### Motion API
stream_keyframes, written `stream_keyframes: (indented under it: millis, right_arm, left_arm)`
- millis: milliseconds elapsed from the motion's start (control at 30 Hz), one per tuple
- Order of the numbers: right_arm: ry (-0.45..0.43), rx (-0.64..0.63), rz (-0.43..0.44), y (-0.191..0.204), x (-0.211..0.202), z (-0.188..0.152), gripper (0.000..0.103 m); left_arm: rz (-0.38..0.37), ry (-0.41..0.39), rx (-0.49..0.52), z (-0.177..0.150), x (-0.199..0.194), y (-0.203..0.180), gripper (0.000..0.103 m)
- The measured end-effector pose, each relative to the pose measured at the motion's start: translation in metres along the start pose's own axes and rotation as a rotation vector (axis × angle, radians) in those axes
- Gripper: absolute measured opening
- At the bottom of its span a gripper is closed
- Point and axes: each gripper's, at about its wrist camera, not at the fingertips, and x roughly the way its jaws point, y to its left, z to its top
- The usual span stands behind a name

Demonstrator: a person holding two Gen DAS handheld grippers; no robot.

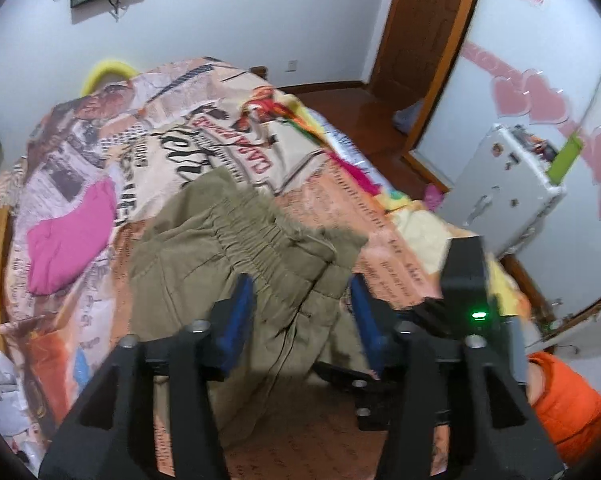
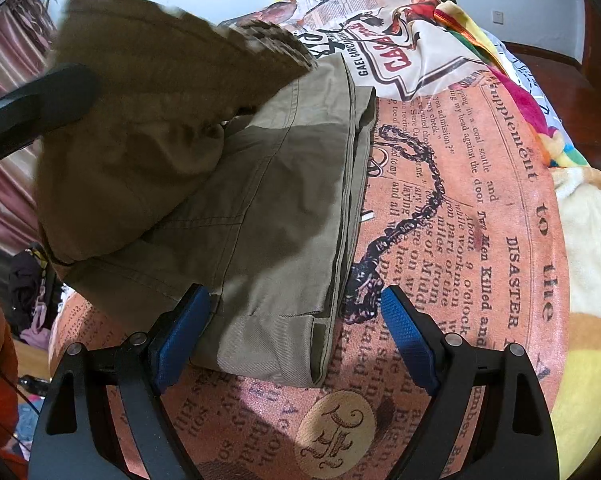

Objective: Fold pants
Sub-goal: 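Lift the waistband with the left gripper and fold it over onto the legs, then open the left gripper and release the folded waistband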

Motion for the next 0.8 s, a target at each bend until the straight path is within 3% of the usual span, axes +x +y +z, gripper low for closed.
stream_keyframes:
  millis: [33, 167, 367, 567, 800]
  right_arm:
    - [0.000, 0.001, -0.001, 0.001, 0.000, 0.000, 0.086]
    - [0.000, 0.005, -0.003, 0.000, -0.001, 0.000, 0.086]
    - [-0.004, 0.012, -0.006, 0.000, 0.000, -0.001, 0.086]
    - [-0.007, 0.009, -0.013, 0.003, -0.006, -0.001, 0.085]
    - [-0.026, -0.005, -0.045, 0.005, -0.016, -0.003, 0.085]
  left_arm:
    - [-0.005, -0.022, 0.001, 0.001, -0.006, -0.002, 0.067]
    - [0.065, -0.095, 0.044, 0.007, -0.021, -0.005, 0.074]
    - [0.187, -0.114, 0.018, 0.017, -0.020, 0.029, 0.084]
    - [0.297, -0.011, -0.073, 0.027, 0.014, 0.099, 0.089]
    - [0.322, 0.151, -0.186, 0.035, 0.078, 0.165, 0.089]
